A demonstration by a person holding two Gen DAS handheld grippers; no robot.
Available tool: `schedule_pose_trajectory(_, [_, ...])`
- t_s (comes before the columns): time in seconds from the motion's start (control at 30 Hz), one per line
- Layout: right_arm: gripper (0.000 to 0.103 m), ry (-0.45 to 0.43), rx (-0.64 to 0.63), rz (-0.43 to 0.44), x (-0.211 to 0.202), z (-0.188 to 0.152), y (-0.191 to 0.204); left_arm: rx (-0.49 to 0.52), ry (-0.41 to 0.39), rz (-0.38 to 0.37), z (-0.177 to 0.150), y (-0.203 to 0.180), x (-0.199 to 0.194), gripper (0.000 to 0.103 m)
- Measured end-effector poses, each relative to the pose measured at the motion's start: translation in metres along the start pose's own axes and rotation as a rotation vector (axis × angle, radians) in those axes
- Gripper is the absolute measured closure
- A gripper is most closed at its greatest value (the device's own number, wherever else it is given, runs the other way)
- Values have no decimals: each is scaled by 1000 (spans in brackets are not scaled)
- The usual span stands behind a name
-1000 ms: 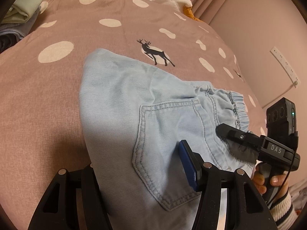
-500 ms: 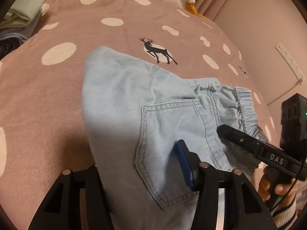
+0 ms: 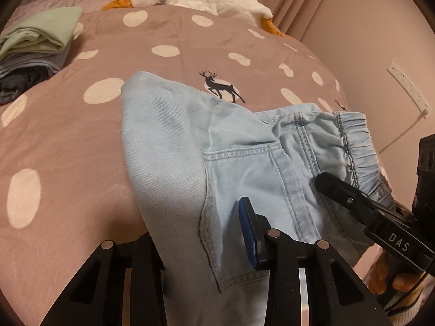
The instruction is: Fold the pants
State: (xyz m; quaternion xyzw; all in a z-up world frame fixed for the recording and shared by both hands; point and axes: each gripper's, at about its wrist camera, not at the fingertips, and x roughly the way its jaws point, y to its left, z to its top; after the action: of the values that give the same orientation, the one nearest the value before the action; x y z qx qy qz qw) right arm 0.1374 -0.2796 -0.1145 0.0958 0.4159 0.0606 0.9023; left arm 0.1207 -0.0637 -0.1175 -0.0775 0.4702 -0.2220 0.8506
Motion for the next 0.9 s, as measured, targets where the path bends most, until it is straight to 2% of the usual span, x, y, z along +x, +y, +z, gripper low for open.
schedule_pose_trajectory(0.37, [66, -18, -57, 27, -24, -15, 31, -19, -36, 4, -13, 7, -34, 68])
schedule_pose_trajectory(0.9, [66, -2, -35, 57, -24, -24, 45, -10, -32, 17, -11, 10, -45, 68])
